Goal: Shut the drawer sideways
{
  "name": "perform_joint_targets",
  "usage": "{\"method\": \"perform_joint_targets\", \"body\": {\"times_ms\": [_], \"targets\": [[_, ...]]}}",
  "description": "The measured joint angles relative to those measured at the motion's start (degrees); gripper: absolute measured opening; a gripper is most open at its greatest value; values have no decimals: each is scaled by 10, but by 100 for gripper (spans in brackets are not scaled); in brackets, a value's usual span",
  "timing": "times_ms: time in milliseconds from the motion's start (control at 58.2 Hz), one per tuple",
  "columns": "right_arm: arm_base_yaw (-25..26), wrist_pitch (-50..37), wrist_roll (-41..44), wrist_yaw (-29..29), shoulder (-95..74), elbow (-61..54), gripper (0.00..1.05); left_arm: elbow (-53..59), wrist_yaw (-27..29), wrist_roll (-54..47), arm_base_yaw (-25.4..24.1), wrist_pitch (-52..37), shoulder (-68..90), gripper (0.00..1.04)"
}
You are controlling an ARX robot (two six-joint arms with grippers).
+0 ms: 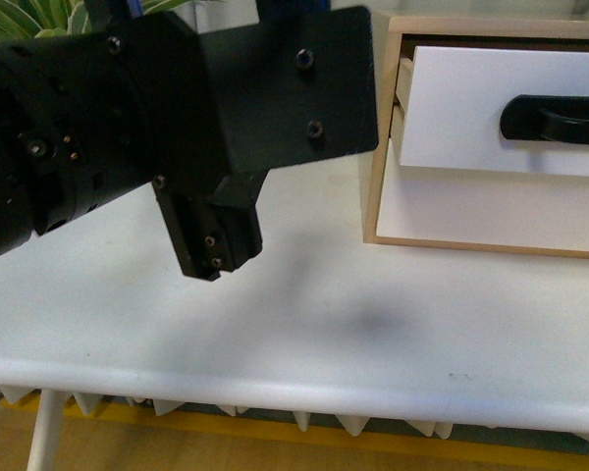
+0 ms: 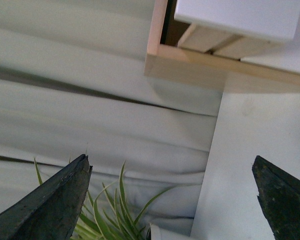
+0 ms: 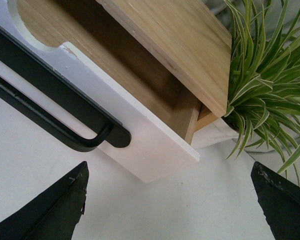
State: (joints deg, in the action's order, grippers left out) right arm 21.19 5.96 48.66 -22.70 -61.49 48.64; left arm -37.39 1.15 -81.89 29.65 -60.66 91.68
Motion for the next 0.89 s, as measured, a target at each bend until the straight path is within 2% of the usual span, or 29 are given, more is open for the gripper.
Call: {"method": "perform_joint_targets", "body": {"times_ms": [412,893], "targets": [[7,7,26,8,-39,36,95,-84,30,29,90,9,53,98],[16,17,57,17,-75,53,95,-147,36,29,118,22,96,98]]}}
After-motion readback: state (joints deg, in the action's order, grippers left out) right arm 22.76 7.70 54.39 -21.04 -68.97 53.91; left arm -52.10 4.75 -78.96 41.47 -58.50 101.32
